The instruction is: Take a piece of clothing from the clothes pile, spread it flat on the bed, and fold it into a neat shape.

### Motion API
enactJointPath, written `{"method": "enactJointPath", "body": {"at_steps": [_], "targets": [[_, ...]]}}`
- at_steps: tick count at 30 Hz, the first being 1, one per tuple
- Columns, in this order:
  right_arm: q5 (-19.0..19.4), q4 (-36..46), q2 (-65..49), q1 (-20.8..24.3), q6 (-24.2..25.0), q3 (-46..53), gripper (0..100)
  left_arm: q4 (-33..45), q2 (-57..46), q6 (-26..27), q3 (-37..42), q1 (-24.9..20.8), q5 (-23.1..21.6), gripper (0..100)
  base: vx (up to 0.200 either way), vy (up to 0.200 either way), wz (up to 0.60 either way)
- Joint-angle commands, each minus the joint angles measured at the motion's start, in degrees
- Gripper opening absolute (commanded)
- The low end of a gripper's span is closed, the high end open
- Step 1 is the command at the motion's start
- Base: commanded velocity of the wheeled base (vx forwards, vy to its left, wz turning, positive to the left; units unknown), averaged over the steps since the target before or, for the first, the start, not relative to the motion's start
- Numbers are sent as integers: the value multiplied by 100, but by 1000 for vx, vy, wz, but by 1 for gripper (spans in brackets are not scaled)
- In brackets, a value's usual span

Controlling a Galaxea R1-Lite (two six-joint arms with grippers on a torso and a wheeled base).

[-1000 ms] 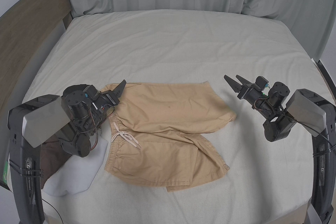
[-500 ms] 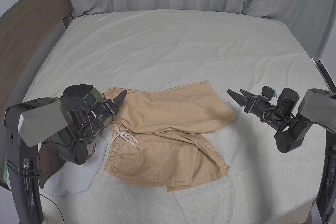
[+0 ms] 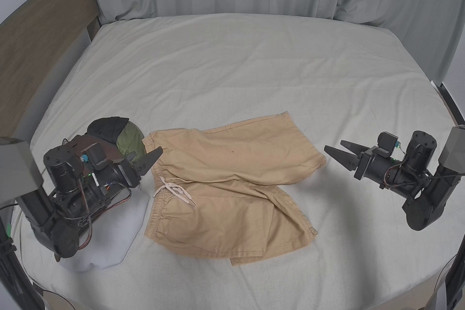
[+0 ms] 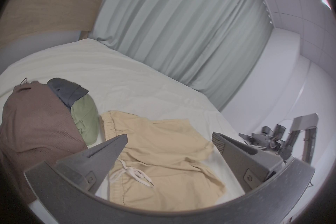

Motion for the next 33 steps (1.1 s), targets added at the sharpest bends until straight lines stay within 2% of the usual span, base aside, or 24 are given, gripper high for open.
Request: {"method": "enactJointPath", "body": {"at_steps": [1,5,8,14,16,17,19,23,26,33], "targets": [[214,-23,-466,-137,-80,671,100,3,-1035,159,588,33,-406,100,0,0,0],[337,-5,-466,-163,-133,688,100,3,-1017,247,553,59,-423,100,0,0,0],[337,3,-466,-163,-150,803,100,3,-999,458,632,42,-678,100,0,0,0],[337,3,-395,-154,-159,838,100,-5,-841,941,764,33,-713,100,0,0,0],[337,3,-387,-154,-159,838,100,-5,-841,950,764,33,-722,100,0,0,0],[337,3,-176,-146,-159,864,100,-5,-824,1240,790,33,-792,100,0,0,0],[337,3,-123,-128,-159,882,100,-5,-832,1416,799,42,-880,100,0,0,0],[337,12,-79,-93,-159,978,100,-5,-832,2427,913,77,-1311,100,0,0,0],[337,3,9,-93,-159,987,100,-5,-806,2813,957,156,-1522,100,0,0,0],[328,12,114,-84,-150,1031,100,3,-806,2866,1071,191,-1575,100,0,0,0]]}}
